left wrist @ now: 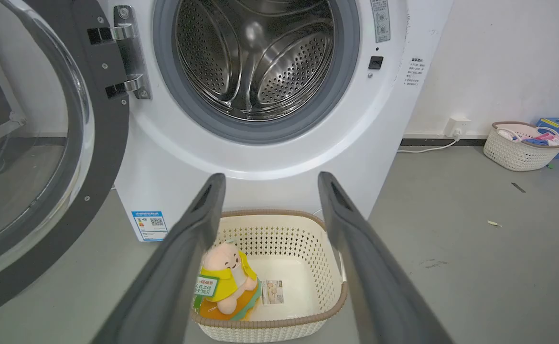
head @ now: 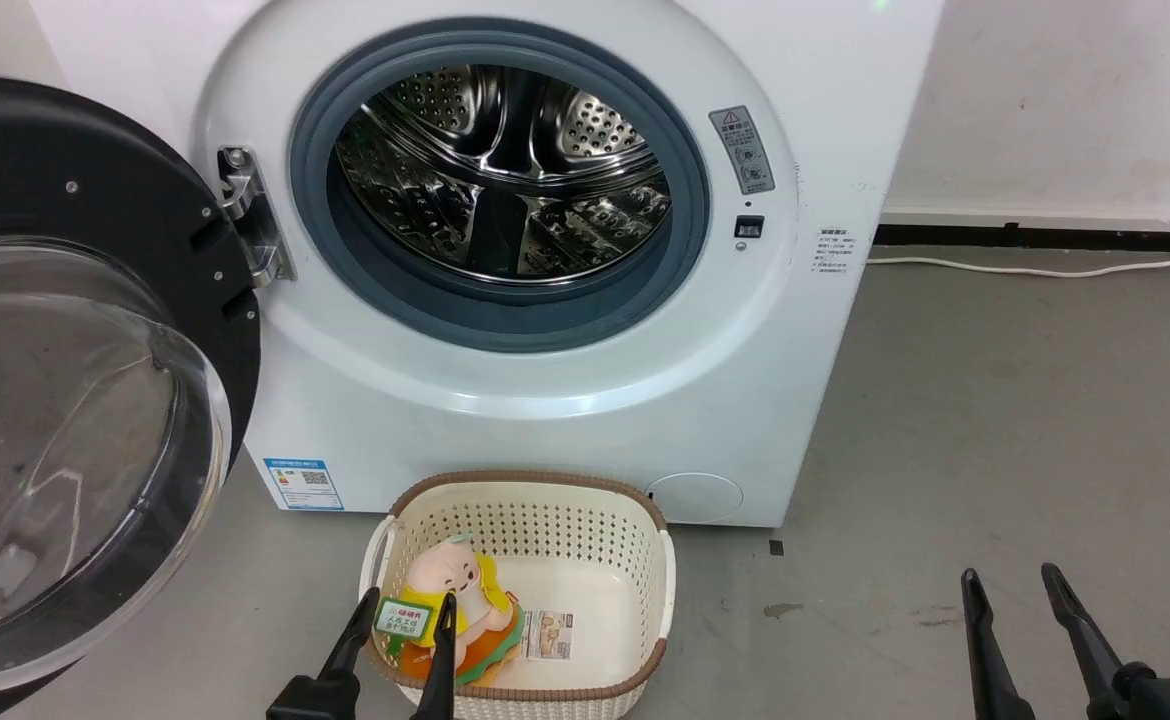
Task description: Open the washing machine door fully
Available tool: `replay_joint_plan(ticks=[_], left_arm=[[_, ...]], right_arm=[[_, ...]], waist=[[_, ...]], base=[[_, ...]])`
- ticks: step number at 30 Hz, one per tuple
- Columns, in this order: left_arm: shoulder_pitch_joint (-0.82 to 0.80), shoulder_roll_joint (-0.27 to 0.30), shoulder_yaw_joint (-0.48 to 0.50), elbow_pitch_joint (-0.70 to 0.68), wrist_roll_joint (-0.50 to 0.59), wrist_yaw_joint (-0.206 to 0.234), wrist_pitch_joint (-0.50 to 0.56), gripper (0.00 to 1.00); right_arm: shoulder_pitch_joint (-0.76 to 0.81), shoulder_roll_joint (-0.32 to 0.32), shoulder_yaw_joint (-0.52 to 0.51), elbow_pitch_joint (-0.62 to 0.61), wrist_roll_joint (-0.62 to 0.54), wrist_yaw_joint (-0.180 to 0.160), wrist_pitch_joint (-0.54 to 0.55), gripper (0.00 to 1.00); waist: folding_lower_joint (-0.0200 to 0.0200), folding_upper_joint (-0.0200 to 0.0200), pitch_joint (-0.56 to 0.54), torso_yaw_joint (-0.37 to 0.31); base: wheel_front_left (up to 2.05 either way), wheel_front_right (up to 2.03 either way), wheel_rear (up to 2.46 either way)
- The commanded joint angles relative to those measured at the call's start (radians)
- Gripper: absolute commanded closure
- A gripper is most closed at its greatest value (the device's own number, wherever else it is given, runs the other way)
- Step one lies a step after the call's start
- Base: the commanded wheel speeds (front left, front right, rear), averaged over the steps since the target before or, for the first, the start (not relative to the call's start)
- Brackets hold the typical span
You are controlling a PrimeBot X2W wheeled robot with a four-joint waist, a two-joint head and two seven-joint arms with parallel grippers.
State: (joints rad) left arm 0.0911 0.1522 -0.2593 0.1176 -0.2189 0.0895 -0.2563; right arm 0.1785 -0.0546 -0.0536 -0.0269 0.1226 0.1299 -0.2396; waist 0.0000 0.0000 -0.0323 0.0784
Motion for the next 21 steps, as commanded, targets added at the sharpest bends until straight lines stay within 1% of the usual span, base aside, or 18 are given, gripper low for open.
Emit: replay_joint_plan(ticks=[1, 10, 21], left_arm=[[0.005, -0.003, 0.006, 0.000, 0.010, 0.006, -0.005, 0.00], [-0.005, -0.015, 0.032, -0.036, 0.028, 0.009, -0.005, 0.00], [-0.001, -0.021, 0.040, -0.045, 0.038, -0.005, -0.005, 0.00]], right_arm=[[-0.001, 0.004, 0.002, 0.004, -0.008, 0.001, -0.004, 0.00], [-0.002, 0.004, 0.002, 0.001, -0.010, 0.001, -0.002, 0.00], [-0.006, 0.004, 0.004, 0.001, -0.006, 0.001, -0.003, 0.00]], waist=[[0.0000, 0.0000, 0.000, 0.002], [0.0000, 0.0000, 0.000, 0.012], [0.0000, 0.0000, 0.000, 0.017]], base=[[0.00, 0.00, 0.00], [0.00, 0.00, 0.00], [0.00, 0.00, 0.00]])
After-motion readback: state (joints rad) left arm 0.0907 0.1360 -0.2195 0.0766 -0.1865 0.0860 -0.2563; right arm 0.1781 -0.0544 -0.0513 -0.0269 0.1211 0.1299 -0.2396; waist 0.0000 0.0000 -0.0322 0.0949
